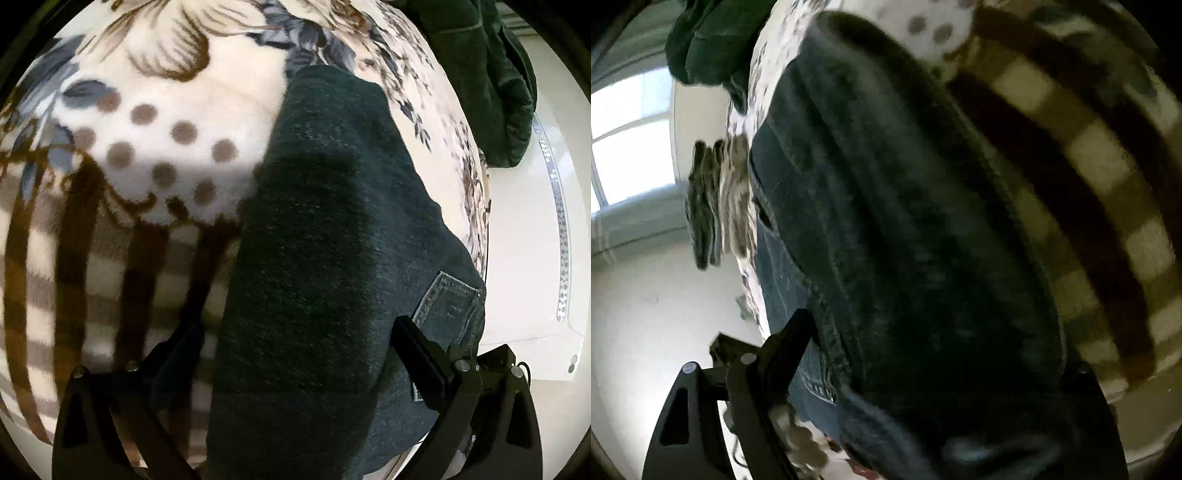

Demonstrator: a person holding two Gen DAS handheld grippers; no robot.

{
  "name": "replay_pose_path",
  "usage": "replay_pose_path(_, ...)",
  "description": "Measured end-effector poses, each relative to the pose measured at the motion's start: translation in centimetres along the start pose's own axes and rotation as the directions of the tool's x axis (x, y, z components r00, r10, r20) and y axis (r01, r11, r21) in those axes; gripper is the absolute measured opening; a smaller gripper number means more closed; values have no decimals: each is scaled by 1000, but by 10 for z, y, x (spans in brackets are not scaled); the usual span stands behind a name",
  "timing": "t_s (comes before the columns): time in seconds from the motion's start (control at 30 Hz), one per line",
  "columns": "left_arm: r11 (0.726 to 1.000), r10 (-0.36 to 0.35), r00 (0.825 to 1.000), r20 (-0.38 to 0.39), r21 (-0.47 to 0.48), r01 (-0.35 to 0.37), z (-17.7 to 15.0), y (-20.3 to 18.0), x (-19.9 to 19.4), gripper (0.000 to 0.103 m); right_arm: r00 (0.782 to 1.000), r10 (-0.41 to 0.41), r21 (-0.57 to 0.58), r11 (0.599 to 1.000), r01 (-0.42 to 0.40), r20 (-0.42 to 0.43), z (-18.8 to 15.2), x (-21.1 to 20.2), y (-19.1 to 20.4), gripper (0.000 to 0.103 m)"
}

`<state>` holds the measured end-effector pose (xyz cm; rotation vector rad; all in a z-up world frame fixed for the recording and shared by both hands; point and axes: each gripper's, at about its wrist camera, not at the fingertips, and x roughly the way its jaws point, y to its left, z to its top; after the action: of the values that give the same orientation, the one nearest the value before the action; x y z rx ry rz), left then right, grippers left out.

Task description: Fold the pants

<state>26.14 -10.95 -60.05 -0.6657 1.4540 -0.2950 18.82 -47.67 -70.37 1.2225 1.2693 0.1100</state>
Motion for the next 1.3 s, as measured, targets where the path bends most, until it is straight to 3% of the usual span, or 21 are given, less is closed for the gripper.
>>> replay_pose_path(0.07,1000,0,1000,2,4,0,0,0,-1,101,1000,-4,-4,1000,4,21,-3,-3,3,69)
replay_pose_path(0.13,999,-17,999,27,44,16,-2,-5,-6,67,999,9,0,1000,-9,45,-8,-4,4,54)
replay_pose_path(0.33,994,-51,997,62,102,45,-10,-16,-29,37,996,-4,-38,999,8,88,-22,-16,21,42)
replay_pose_path(0.6,990,-68,992,105,133,54,-12,-46,-88,33,996,7,-87,996,0,89,-31,-57,65,39)
replay_pose_path(0.87,987,-80,983,166,149,55,14,-77,-182,33,996,49,-183,982,-35,71,-50,-101,166,39)
replay_pose_path(1.07,984,-113,967,229,158,78,78,-95,-255,33,993,81,-262,963,-56,86,-39,-100,281,39)
replay_pose_path(1.3,968,-161,948,275,232,97,200,-102,-335,33,981,134,-310,947,-85,142,-17,-56,424,38)
